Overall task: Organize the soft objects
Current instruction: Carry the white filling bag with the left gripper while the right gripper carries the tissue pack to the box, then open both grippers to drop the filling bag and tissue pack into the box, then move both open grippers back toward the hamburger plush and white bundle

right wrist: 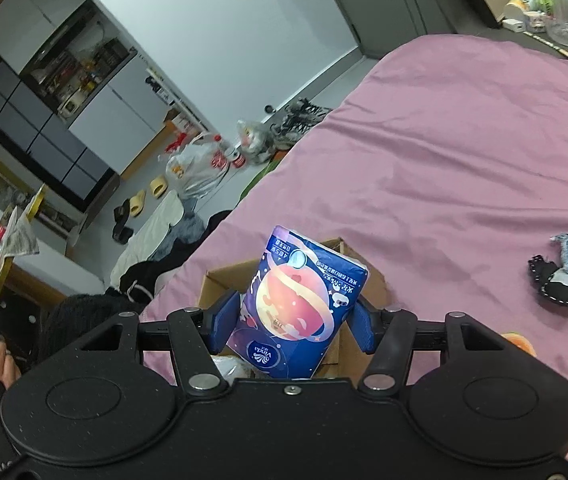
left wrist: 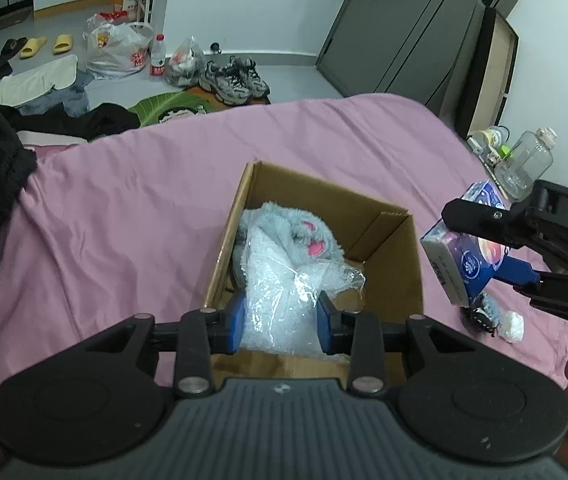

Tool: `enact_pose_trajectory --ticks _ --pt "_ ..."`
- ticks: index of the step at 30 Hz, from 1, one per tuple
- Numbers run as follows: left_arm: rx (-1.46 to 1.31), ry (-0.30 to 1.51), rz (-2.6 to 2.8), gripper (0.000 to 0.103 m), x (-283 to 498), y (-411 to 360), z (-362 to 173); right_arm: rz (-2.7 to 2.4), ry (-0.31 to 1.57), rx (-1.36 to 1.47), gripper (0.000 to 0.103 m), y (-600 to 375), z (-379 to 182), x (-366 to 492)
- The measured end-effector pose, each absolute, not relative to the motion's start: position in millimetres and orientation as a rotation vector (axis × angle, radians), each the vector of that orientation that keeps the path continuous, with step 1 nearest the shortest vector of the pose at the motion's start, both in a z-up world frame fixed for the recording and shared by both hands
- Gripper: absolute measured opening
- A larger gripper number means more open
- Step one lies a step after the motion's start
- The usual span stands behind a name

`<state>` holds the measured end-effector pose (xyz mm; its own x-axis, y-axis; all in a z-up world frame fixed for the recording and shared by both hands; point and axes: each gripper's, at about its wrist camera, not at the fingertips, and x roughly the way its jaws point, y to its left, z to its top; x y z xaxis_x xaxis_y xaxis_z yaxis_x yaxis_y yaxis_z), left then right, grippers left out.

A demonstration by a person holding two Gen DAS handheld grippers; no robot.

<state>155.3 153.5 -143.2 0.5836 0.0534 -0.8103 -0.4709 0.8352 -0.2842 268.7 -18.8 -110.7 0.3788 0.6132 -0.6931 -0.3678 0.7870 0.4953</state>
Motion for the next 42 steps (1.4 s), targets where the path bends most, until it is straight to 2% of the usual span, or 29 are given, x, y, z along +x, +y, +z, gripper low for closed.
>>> enact_pose_trajectory --ticks 9,17,22,24,26,36,42 --pt "-0.5 0.945 0.332 0.035 167 156 -165 0.661 1.019 0.218 0.058 -6 -124 269" --pt "-0.473 0.978 0.335 0.041 174 152 -170 0.656 0.998 0.226 0.058 -5 -121 270" --pt "-0.476 0.969 0.34 0.044 174 151 -165 0.686 0.978 0.229 0.062 -2 -115 267" --pt "-0.475 0.956 0.346 0.045 172 151 -162 0.673 0.982 0.228 0.067 -3 -114 268" --pt "-0.474 0.951 0.351 0.047 171 152 -158 0.656 0.978 0.23 0.07 -7 -113 268" --pt "-0.439 0.937 0.36 0.056 167 141 -137 0.584 0.977 0.301 0.072 -53 -94 270" --pt "-0.399 0.916 0.346 0.067 168 124 -121 0.547 1.027 0.377 0.075 -91 -89 271"
